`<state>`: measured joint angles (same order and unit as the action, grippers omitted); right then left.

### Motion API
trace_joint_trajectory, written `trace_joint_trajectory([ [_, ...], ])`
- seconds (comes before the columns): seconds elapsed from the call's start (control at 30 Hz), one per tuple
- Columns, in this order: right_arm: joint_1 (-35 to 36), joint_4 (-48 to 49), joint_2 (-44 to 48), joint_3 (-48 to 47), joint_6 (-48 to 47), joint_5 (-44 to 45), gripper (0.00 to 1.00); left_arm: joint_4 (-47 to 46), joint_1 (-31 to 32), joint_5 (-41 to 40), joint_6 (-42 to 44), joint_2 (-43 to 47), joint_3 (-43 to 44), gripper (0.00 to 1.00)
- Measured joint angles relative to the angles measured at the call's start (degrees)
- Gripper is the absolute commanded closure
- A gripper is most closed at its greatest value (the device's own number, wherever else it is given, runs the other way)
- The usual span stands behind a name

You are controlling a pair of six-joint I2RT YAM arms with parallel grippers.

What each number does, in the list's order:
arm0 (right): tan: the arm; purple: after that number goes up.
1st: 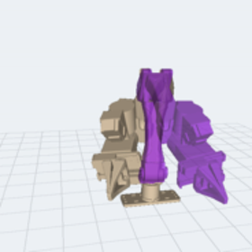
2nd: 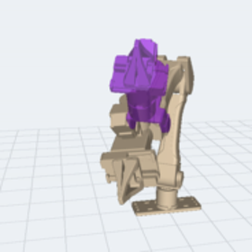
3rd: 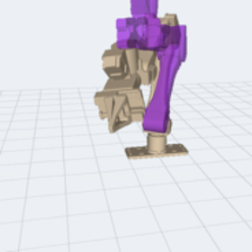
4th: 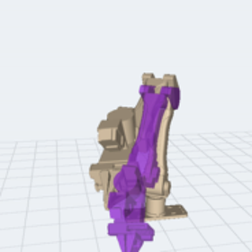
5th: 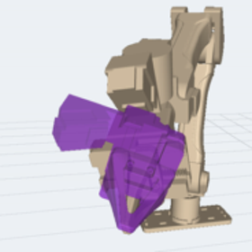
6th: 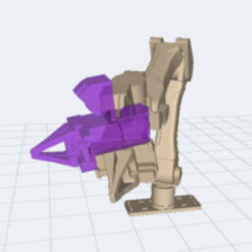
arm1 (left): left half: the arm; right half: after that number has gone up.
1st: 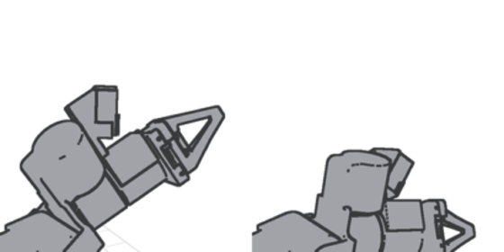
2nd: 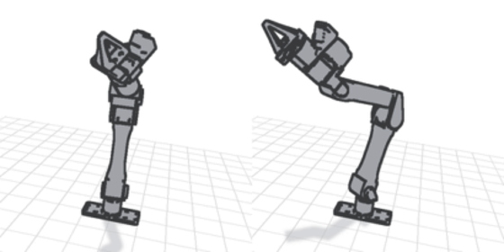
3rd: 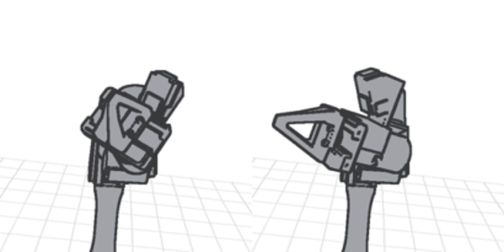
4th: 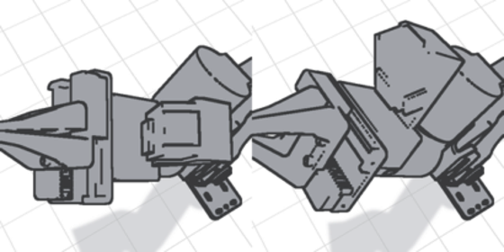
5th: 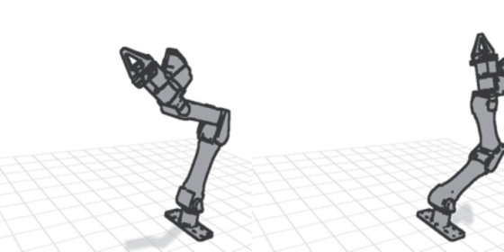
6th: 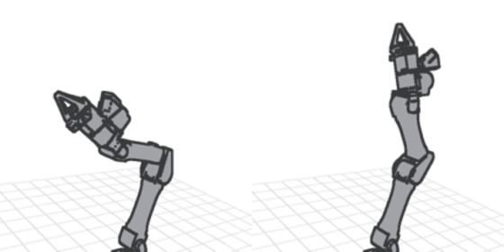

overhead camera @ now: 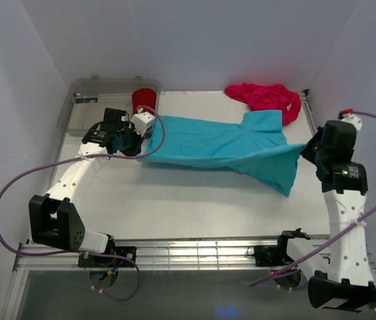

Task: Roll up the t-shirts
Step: Flatten out the T-shirt at the center of the board.

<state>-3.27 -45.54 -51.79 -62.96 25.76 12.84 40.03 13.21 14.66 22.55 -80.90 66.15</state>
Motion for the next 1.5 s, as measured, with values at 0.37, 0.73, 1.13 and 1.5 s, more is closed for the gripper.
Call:
trace_joint_trajectory([
  [0.37, 0.02, -1.07, 8.22, -33.86, -8.07, 11.43, 0.92, 8.20, 0.04, -3.98, 0.11, 5.81, 28.22, 1.00],
  [0.73, 2.34, 1.73, 3.61, -41.13, -15.10, 16.24, 0.92, 9.66, 0.15, -10.80, 1.60, -0.52, 45.64, 1.00],
  [1.13, 2.67, 6.40, -34.53, -60.67, -20.74, 16.74, 0.92, 6.75, 0.13, -13.90, -1.25, -23.15, 59.41, 1.00],
  [1.5, 2.93, 14.56, -31.43, -65.61, -23.47, 19.37, 0.92, -3.58, 0.17, -18.47, -3.15, -23.30, 63.52, 1.00],
])
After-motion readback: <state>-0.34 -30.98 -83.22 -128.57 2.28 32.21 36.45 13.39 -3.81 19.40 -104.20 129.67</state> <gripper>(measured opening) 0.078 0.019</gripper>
